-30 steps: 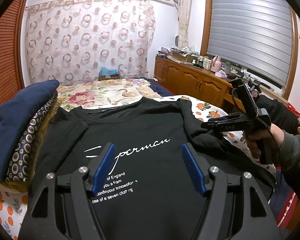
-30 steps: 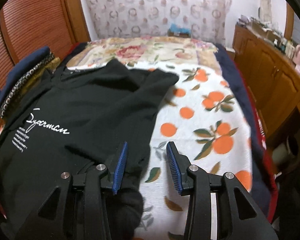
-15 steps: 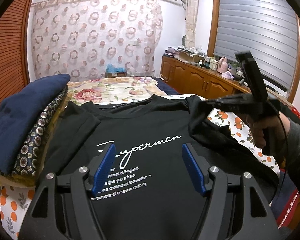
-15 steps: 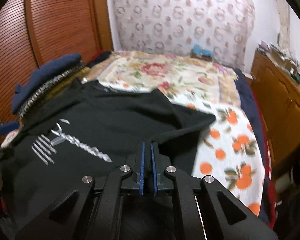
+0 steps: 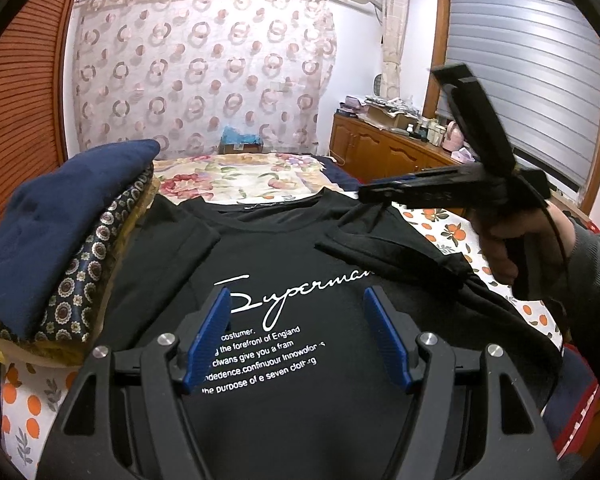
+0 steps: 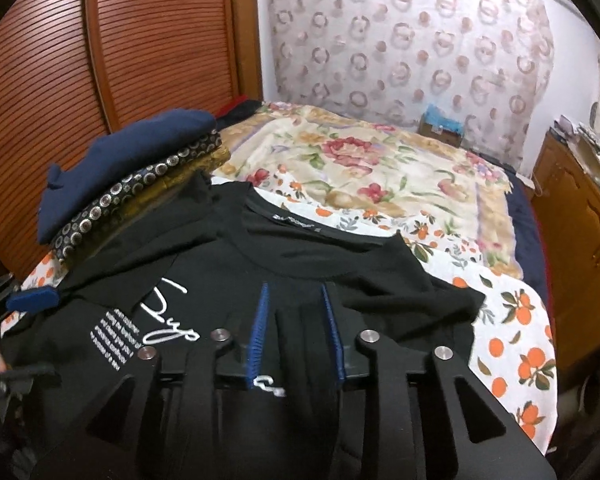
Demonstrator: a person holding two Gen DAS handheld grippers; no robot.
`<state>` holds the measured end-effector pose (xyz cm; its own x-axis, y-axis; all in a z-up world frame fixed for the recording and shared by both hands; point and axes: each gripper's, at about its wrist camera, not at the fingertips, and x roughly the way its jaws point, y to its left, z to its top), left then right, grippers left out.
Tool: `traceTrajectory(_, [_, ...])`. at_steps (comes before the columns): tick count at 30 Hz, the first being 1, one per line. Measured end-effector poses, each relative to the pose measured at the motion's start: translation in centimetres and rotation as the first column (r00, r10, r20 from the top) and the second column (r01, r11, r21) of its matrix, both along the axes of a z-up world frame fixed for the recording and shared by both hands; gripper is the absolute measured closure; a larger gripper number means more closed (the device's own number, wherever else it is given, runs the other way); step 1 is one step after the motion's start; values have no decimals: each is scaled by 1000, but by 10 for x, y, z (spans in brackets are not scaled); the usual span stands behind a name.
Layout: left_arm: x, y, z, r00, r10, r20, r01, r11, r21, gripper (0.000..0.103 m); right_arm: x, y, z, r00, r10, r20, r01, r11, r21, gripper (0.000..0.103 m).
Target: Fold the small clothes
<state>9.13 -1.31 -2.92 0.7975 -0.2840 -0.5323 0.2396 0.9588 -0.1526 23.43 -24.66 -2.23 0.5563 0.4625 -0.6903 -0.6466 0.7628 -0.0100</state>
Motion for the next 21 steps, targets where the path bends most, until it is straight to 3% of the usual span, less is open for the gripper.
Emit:
traceTrajectory(7, [2,-1,-2,1000,2,-8,-2,1000,0,34,-31,-40,-17,997,-79,-3,79,994,-73,76])
traceTrajectory(15, [3,-6,-3,1000,-13,-12,13,1000,14,34,-81,-57,-33,997,-79,-19,77,995,-68,76])
traceTrajectory(20, [3,-3,-2,1000,-6,-9,6,1000,21,34,-86,-52,-54,994,-105,2,104,982,-160,76])
traceTrajectory(21, [3,-3,-2,1000,-4,-9,4,1000,21,34,-84,-52,-60,994,-110,3,108,978,-180,80])
